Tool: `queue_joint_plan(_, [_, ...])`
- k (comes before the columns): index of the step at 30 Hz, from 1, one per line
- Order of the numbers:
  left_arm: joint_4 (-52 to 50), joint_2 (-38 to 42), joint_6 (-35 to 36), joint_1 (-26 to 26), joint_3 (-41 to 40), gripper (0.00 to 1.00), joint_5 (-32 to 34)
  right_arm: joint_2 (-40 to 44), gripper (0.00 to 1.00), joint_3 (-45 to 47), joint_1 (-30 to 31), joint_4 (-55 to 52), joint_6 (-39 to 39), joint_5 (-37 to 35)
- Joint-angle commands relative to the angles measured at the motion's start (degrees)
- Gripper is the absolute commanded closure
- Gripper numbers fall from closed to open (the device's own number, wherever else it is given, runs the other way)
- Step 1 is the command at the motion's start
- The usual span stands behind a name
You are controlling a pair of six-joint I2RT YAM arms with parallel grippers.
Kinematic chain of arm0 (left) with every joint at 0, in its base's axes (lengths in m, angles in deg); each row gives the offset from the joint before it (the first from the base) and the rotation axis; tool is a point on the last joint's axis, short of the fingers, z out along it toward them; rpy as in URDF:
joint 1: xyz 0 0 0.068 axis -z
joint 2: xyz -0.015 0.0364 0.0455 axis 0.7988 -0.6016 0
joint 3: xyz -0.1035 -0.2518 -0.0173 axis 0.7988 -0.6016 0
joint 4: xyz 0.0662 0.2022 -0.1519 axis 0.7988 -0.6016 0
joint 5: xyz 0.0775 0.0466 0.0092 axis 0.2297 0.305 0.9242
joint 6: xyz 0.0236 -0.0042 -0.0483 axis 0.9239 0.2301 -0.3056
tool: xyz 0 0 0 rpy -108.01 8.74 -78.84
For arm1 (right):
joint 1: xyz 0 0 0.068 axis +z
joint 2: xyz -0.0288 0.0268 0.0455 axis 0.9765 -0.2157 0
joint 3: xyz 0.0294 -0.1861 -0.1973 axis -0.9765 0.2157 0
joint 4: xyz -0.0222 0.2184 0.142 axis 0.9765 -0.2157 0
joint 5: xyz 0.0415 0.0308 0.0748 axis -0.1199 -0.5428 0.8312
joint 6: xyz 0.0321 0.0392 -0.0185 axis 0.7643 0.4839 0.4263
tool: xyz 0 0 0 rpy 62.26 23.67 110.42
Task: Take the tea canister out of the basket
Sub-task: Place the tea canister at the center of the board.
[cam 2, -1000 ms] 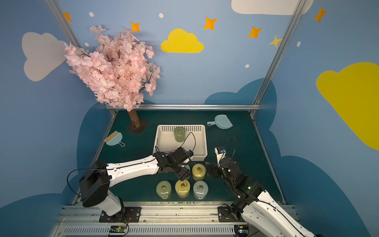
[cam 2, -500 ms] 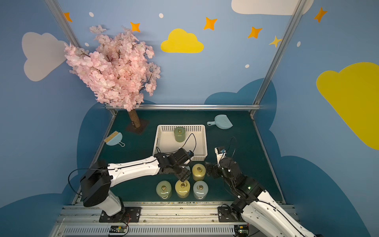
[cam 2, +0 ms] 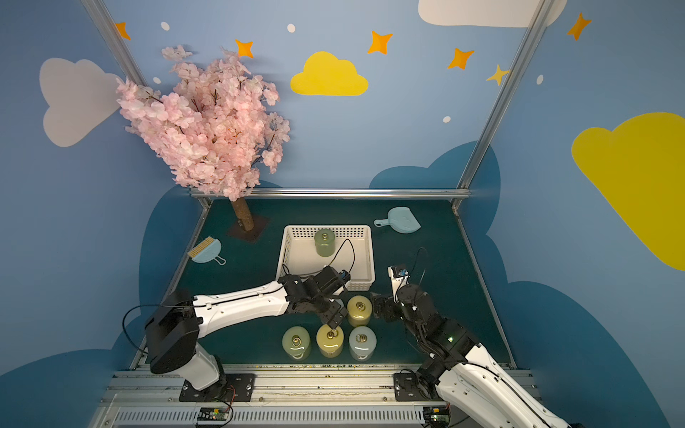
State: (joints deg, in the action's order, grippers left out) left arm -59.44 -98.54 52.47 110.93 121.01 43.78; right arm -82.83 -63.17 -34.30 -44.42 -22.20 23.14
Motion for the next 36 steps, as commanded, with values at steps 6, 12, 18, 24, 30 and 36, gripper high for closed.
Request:
queue_joint_plan(6, [-5.5,4.3,-2.6,0.1,4.4,0.00,4.1,0.0,0.02,0.4,-0.2,-0.9,0.2,0.8])
queue_joint_plan(12, [-8.2,5.1,-2.7,-0.4,7.6,0.00,7.0,-0.2,0.02,0.2,-0.2,-1.0,0.2,0.6])
queue_joint_plan(18, [-8.3,4.5,-2.7,-3.1,10.6,0.00,8.7,-1.6,0.02,-0.5,-0.2,-1.9,0.6,0.2])
queue_joint_plan(24, [-5.9,3.4,-4.1,-7.8,12.4,0.00,11.4,-1.6,0.01,-0.5,-0.2,-1.7,0.5,-0.2])
queue_joint_plan(30, [-0.1,0.9,-4.6,-12.3,13.0,0.00,10.9,-2.9,0.01,-1.3,-0.3,-1.1,0.4,-0.5])
queue_joint_plan(36, [1.1,-4.9,-3.6,-15.3,17.0,0.00,10.5,-4.8,0.02,-2.4,-0.4,-1.3,0.3,-1.1])
